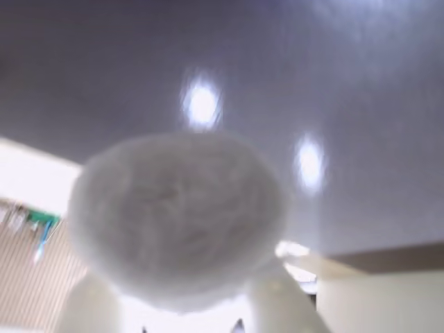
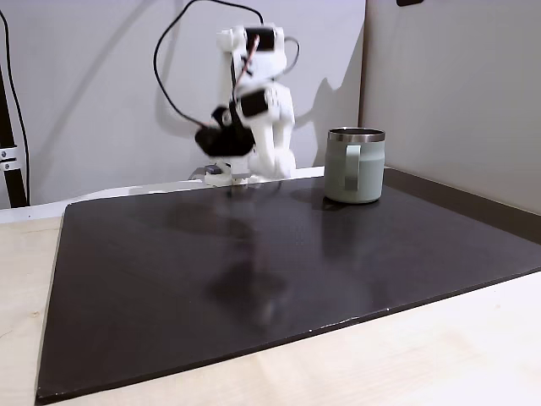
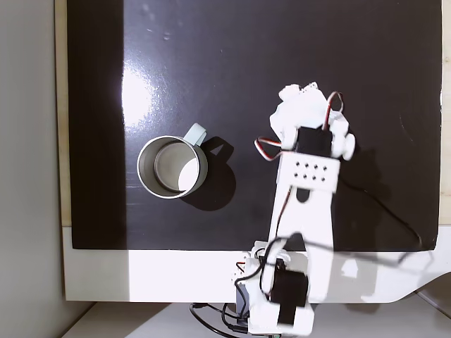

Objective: Grasp a gauze and put it in the cup.

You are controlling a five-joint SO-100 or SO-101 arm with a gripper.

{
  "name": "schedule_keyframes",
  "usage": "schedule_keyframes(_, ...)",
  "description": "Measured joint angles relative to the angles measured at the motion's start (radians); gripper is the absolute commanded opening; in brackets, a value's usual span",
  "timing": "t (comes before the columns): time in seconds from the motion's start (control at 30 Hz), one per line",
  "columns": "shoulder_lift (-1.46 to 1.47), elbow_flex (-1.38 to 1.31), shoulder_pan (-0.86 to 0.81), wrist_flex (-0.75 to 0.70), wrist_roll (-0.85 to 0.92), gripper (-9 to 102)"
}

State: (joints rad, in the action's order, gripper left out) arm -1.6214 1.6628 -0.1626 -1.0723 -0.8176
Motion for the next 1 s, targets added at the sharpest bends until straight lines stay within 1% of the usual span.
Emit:
schedule_keyframes(0.2,-0.132,-0.083,0.021,-0.146,0.002,0)
schedule_keyframes(0.37,-0.201,-0.115,0.04,-0.204,0.015,0)
schedule_keyframes(0.5,-0.225,-0.129,0.084,-0.212,0.025,0)
schedule_keyframes(0.67,-0.245,-0.133,0.219,-0.212,0.095,0)
schedule_keyframes(0.8,-0.301,-0.129,0.314,-0.209,0.199,0)
schedule_keyframes(0.9,-0.38,-0.069,0.4,-0.169,0.295,0)
schedule_keyframes(1.0,-0.445,-0.02,0.459,-0.164,0.367,0)
